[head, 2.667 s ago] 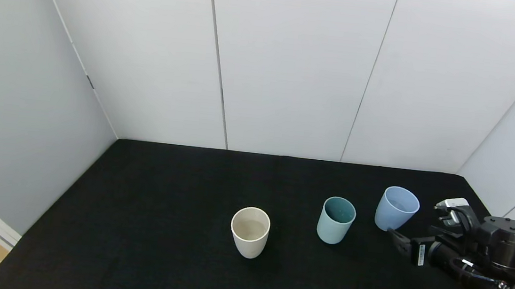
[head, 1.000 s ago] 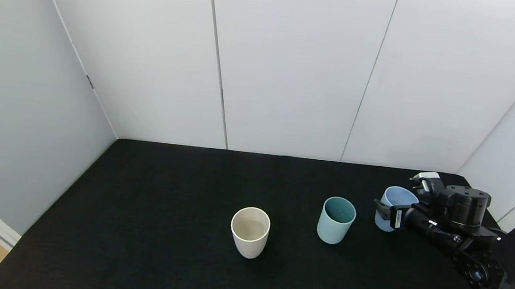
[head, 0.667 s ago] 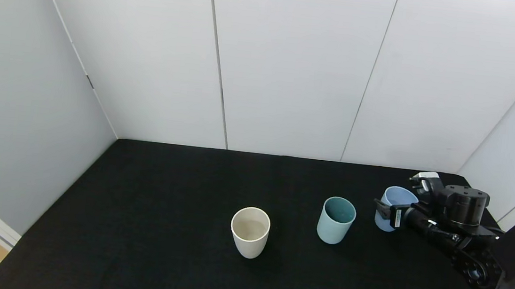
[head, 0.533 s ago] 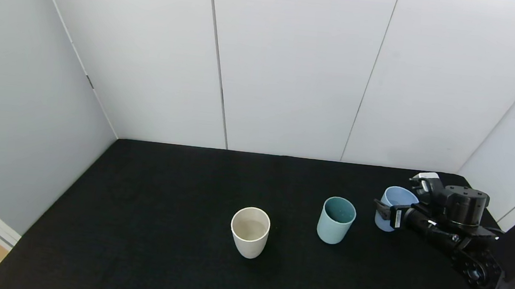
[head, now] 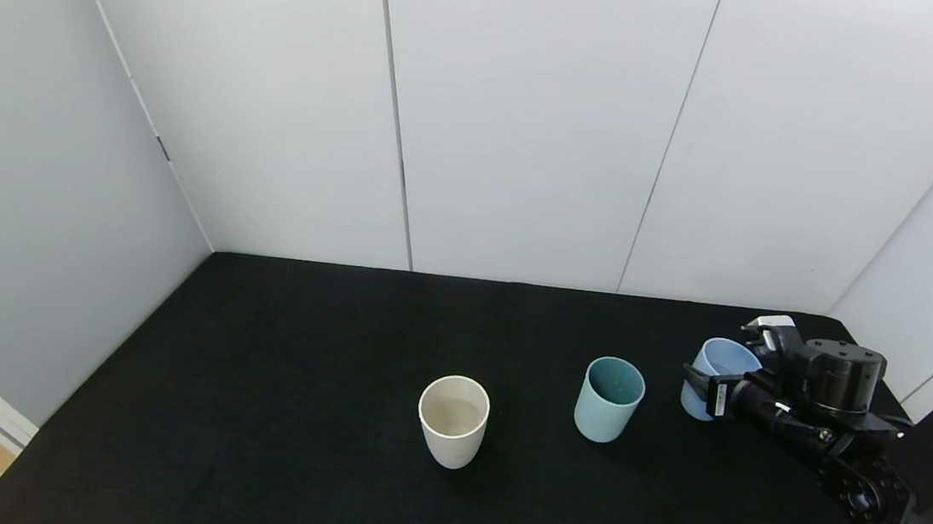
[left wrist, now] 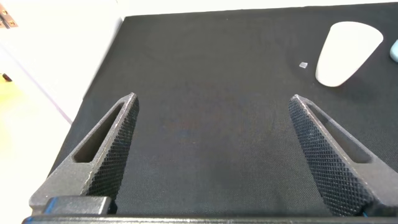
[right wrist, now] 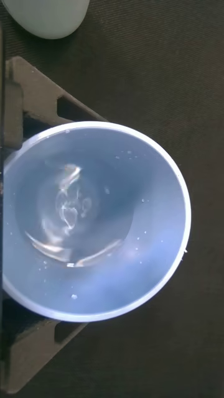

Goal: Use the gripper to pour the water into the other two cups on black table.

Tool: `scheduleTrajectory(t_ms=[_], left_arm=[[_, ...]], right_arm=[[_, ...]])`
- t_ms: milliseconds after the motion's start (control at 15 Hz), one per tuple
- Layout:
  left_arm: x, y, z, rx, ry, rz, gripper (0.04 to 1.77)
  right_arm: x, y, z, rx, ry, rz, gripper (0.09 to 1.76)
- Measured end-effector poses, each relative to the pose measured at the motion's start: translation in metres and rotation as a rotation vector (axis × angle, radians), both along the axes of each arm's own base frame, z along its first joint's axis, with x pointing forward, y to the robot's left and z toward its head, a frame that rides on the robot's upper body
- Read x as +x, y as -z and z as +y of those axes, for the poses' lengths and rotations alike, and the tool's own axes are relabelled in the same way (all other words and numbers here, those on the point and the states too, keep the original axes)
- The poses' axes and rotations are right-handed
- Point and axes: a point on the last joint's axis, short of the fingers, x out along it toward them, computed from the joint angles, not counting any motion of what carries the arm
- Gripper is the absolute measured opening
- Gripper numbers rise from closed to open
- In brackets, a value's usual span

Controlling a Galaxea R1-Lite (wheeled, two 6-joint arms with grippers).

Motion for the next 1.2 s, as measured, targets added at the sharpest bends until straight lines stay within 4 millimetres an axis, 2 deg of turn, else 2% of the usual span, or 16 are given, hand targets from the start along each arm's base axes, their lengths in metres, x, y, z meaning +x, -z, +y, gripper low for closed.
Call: scheduleTrajectory(t_ms=[400, 867, 1200], left_arm=[[0.000, 0.000, 0.000, 0.000, 0.000, 0.000, 1.72], [0.000, 0.000, 0.000, 0.000, 0.000, 0.000, 1.72], [0.000, 0.000, 0.000, 0.000, 0.000, 0.000, 1.72]], right_arm=[[-0.007, -0.012, 0.000, 0.001, 0.000, -0.004, 1.33], [-0.032, -0.053, 0.007, 0.005, -0.026, 0.017, 1.33], [-0.056, -0.080, 0.025, -0.015, -0.049, 0.053, 1.33]])
